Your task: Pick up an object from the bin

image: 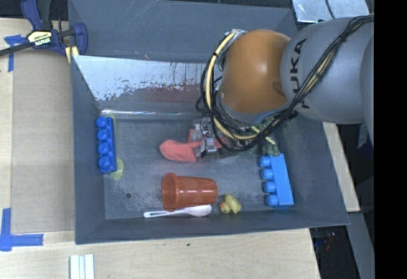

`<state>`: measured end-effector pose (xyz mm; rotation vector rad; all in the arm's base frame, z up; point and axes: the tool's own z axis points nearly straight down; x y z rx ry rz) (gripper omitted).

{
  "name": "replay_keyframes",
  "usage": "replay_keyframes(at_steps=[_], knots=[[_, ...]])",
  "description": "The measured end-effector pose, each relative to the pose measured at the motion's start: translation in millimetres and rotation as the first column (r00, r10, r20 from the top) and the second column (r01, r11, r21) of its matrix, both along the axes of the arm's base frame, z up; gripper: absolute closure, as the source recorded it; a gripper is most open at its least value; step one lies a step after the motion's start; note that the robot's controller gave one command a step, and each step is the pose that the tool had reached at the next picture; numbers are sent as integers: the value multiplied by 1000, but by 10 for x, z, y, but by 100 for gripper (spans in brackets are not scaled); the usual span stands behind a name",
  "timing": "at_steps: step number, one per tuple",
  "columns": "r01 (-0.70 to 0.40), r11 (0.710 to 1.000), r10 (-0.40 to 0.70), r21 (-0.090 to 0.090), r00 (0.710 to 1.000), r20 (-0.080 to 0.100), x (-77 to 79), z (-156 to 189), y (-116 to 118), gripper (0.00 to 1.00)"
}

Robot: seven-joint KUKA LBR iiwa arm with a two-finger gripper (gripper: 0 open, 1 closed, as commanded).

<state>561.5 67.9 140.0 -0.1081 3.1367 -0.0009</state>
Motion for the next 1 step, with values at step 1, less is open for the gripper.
replay_keyframes(at_steps=[1], knots=[[-42,999,42,0,999,1,123,493,-13,100]])
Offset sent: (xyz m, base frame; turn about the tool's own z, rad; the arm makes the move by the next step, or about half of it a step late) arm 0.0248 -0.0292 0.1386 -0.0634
